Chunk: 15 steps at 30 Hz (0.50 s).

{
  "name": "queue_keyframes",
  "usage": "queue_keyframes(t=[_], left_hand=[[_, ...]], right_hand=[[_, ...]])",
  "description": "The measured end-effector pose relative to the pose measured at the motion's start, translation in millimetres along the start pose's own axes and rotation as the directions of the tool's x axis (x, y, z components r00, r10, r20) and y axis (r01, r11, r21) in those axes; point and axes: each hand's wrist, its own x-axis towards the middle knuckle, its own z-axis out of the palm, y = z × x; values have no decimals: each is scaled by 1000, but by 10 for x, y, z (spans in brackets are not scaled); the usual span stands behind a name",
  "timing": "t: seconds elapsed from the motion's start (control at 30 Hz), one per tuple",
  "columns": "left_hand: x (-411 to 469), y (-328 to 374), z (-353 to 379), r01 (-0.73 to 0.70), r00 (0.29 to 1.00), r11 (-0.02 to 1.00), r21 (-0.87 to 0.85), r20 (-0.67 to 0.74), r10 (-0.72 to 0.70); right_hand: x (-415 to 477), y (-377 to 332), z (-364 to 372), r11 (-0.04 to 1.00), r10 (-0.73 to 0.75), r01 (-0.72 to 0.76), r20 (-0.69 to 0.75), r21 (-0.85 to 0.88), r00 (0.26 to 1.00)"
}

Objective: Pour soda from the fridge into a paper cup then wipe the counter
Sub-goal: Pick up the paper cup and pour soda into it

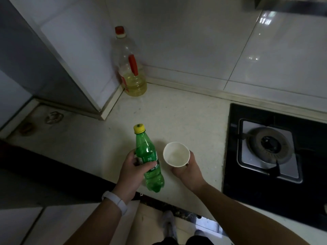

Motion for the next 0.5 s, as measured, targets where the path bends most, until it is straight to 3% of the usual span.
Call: queue_keyframes(t=[0.23, 0.5], left_hand=[[2, 50, 58, -16, 998, 1000, -7, 58, 17], [-21, 203, 489, -53, 975, 999, -8, 217, 53]], right_hand=[[-48, 13, -53, 996, 74, -70, -77, 58, 994], [-317, -81, -528, 987, 104, -72, -231, 146, 967]])
